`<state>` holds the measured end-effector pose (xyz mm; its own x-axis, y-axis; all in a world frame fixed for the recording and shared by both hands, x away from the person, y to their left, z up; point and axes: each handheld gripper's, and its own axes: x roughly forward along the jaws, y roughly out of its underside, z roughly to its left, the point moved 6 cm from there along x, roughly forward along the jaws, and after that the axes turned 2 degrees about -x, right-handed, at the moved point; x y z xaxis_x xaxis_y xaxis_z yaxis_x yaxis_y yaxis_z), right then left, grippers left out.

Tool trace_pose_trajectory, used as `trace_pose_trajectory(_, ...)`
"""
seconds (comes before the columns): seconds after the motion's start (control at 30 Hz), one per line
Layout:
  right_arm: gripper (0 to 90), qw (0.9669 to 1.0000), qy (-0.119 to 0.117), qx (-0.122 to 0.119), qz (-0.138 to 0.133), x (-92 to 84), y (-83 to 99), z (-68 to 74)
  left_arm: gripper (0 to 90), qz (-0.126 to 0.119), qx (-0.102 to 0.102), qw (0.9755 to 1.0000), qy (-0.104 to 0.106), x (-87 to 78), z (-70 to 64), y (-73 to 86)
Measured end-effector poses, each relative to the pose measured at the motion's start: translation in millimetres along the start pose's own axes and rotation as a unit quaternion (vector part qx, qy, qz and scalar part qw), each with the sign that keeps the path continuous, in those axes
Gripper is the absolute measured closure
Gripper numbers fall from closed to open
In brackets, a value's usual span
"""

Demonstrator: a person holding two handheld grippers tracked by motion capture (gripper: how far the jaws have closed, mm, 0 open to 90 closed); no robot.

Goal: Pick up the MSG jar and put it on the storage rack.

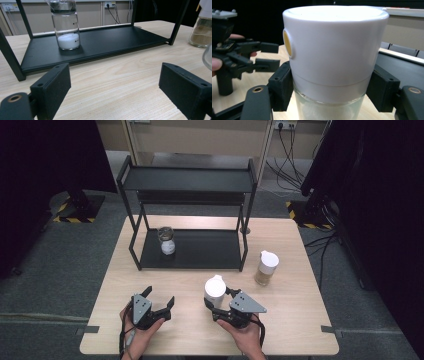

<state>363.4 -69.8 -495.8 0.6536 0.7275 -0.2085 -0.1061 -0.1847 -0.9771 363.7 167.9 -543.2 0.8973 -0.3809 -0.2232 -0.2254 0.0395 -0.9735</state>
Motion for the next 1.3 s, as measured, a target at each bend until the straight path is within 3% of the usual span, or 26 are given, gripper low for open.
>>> trace_pose_trajectory(1.3, 30.8, 0.9985, 0.051, 0.015, -0.01, 37.0, -26.9, -37.4, 10.0, -0.001, 0.002, 1.0, 0.002, 0.0, -0.6, -0.1)
